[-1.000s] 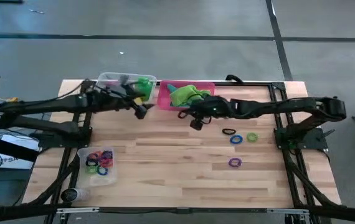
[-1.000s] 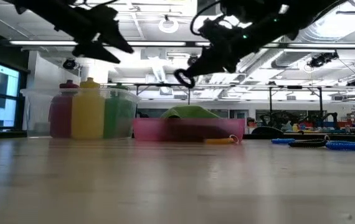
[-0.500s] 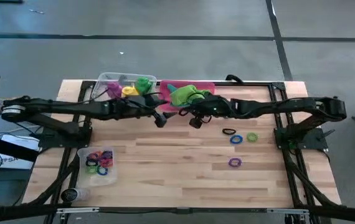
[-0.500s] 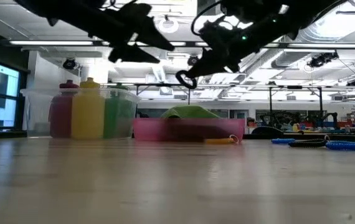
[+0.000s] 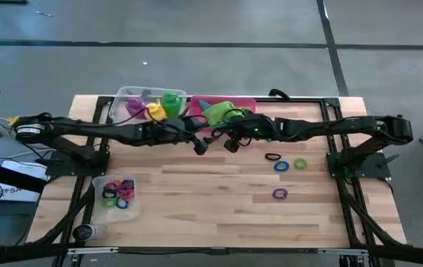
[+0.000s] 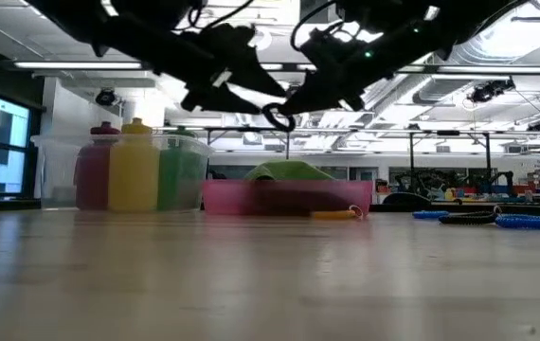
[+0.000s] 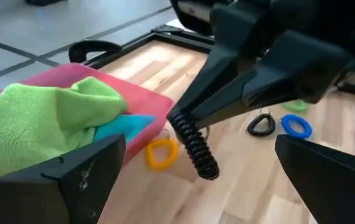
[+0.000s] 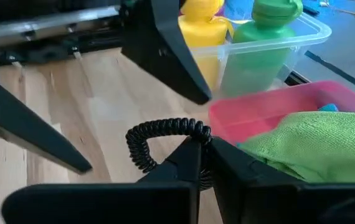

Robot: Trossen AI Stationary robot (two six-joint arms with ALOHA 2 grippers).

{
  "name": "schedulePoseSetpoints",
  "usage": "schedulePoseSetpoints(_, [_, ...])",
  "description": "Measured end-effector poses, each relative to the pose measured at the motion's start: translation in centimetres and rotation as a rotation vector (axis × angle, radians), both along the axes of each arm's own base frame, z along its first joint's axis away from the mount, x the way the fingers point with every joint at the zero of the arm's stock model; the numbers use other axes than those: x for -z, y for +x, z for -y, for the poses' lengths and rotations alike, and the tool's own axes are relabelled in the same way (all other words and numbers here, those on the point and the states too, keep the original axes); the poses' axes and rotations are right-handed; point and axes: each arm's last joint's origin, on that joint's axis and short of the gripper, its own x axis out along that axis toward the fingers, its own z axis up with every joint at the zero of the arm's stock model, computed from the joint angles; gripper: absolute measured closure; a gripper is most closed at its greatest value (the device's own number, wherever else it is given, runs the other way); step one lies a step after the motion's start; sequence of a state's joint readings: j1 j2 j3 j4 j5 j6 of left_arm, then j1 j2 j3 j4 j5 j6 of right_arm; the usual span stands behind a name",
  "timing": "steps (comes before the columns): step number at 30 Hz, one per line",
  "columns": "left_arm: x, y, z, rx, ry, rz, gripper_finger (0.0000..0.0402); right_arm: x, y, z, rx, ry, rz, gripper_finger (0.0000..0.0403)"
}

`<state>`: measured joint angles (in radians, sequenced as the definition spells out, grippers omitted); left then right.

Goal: Pick & Place Sports Items
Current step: Put the black spring keychain into the bottom transparent bin

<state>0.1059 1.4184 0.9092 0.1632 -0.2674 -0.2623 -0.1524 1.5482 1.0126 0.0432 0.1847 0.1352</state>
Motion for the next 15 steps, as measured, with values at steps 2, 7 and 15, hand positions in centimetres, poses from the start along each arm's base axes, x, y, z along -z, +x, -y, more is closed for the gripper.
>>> schedulePoseSetpoints(2, [0.3,0.2,0.0,-0.004,0.000,-0.010,0.0065,0.0,0.0,0.0,0.000,0.000,0.002,0.0402])
schedulePoseSetpoints(7, [0.5,0.2,-0.2,-0.042,0.025,-0.025,0.0065,-0.2,0.1,0.0,0.003,0.001,0.030,0.0402])
schedulePoseSetpoints(15, [0.5,0.1,-1.2,-0.101,0.036,-0.027,0.0070,-0.8,0.4,0.0,0.026,0.042,0.109,0.0402])
